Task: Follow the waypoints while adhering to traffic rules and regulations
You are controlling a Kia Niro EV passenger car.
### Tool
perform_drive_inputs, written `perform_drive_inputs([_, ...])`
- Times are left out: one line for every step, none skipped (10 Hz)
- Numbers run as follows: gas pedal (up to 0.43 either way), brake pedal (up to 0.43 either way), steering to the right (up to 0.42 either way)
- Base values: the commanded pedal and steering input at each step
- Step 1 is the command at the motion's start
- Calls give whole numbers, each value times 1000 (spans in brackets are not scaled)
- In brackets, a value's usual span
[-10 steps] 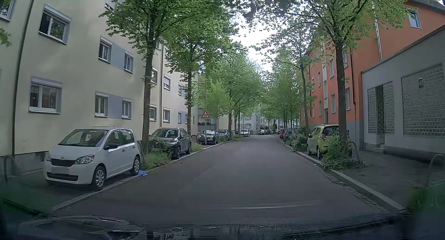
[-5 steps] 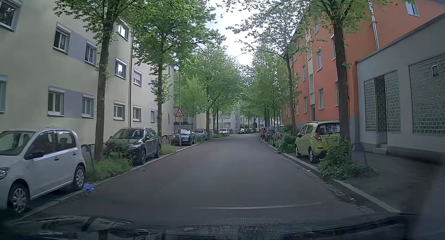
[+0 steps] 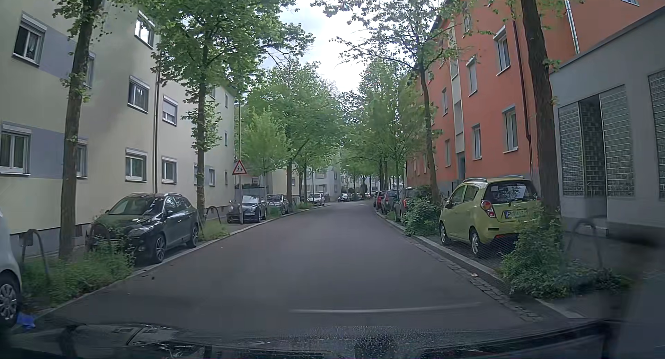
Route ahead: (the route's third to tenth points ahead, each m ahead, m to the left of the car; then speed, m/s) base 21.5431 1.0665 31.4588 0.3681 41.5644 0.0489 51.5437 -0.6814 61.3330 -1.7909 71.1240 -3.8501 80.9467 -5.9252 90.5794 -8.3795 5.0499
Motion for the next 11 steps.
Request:
perform_drive_inputs([87, 0, 31])
perform_drive_inputs([87, 0, 23])
perform_drive_inputs([87, 0, 16])
perform_drive_inputs([87, 0, 14])
perform_drive_inputs([87, 0, 12])
perform_drive_inputs([87, 0, 8])
perform_drive_inputs([87, 0, 6])
perform_drive_inputs([87, 0, 5])
perform_drive_inputs([87, 0, 2])
perform_drive_inputs([87, 0, 1])
perform_drive_inputs([87, 0, 0])
